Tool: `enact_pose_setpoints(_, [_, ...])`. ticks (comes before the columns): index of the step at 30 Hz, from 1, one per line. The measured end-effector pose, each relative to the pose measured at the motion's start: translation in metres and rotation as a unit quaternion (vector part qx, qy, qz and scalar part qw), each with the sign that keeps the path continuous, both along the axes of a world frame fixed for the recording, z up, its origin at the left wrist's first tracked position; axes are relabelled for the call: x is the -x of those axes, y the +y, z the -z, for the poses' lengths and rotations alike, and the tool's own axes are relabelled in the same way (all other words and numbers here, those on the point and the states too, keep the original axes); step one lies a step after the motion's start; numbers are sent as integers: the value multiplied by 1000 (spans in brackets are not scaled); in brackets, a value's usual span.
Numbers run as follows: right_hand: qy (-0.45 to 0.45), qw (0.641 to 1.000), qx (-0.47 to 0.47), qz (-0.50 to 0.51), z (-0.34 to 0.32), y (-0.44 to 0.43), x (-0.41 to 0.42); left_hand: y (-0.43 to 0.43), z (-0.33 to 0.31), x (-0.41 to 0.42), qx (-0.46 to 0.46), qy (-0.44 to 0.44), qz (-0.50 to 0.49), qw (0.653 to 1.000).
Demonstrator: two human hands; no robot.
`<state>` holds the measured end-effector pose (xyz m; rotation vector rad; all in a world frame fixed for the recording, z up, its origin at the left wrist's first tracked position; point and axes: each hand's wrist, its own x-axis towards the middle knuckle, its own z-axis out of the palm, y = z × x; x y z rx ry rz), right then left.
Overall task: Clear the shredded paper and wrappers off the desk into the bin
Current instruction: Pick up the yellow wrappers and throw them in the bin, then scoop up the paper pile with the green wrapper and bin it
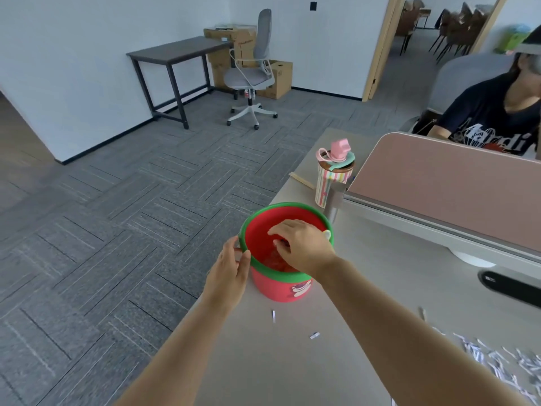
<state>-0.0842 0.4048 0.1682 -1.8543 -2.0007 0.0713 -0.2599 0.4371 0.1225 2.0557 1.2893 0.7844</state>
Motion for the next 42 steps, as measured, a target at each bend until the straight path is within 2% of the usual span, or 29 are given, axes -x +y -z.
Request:
enact_pose_setpoints(4, [40, 987, -156, -14, -1, -32, 2, -20, 21, 6, 34, -10, -8, 999])
enact_pose_setpoints(7, [73, 975, -206, 44, 20, -69, -7, -36, 51, 11, 76, 19, -32, 996])
enact_pose_setpoints(9, [89, 970, -208, 85, 50, -100, -14, -47, 71, 12, 49, 78, 6, 996])
enact_pose_setpoints(11, [90, 980, -146, 104, 90, -126, -18, -56, 93, 9, 44, 152, 103, 982])
enact_pose_setpoints(13, [57, 993, -40, 91, 130, -144, -17, -61, 119, 5, 0, 240, 191, 952])
enact_pose_setpoints(16, [-16, 994, 105, 35, 171, -158, -10, -69, 131, 3, -21, 327, 247, 912])
enact_pose_setpoints(18, [-36, 987, 154, 16, 181, -164, -7, -75, 131, 3, -26, 355, 257, 898])
enact_pose_setpoints(26, [-47, 981, 179, 52, 182, -222, -23, -132, 136, -12, -68, 371, 324, 867])
enact_pose_setpoints(34, [-43, 968, 208, 133, 181, -357, -94, -232, 138, -72, -109, 393, 433, 804])
enact_pose_setpoints(39, [-19, 964, 207, 166, 178, -414, -121, -289, 145, -104, -140, 346, 419, 828])
enact_pose_setpoints(42, [-11, 955, 231, 185, 179, -455, -136, -307, 140, -97, -139, 349, 399, 836])
